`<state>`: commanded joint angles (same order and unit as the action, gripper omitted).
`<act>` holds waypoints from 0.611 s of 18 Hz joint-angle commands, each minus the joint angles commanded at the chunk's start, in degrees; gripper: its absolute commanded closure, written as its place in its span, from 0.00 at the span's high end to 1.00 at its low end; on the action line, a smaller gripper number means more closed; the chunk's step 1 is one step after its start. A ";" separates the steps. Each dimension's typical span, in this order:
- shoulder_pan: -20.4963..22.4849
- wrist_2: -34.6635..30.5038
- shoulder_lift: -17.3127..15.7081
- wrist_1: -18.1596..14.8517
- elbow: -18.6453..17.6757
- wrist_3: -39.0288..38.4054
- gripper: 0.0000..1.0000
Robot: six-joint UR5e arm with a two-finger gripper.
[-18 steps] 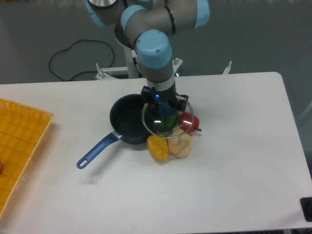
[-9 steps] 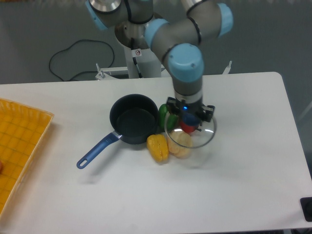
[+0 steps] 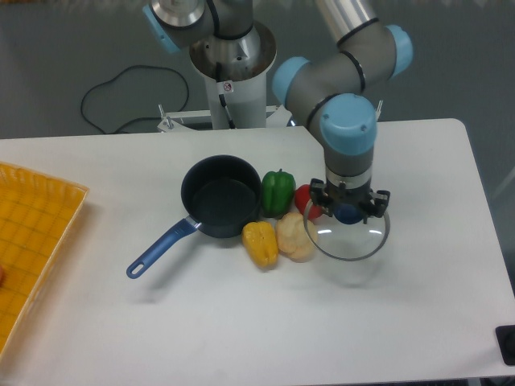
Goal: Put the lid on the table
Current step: 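Carry the held glass lid away from the pan past the red pepper, then lower the glass lid flat onto the bare table surface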
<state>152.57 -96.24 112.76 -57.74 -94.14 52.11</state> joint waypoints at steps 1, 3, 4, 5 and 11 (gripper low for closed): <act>0.44 0.09 0.61 0.00 0.27 0.44 0.59; 1.23 0.09 2.63 0.52 1.06 1.06 0.59; 1.58 0.09 4.03 1.40 1.41 1.15 0.59; 1.76 0.09 5.09 2.71 1.76 1.24 0.59; 3.17 0.44 7.65 4.83 2.99 2.99 0.59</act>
<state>155.74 -95.80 120.41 -52.91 -91.14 55.11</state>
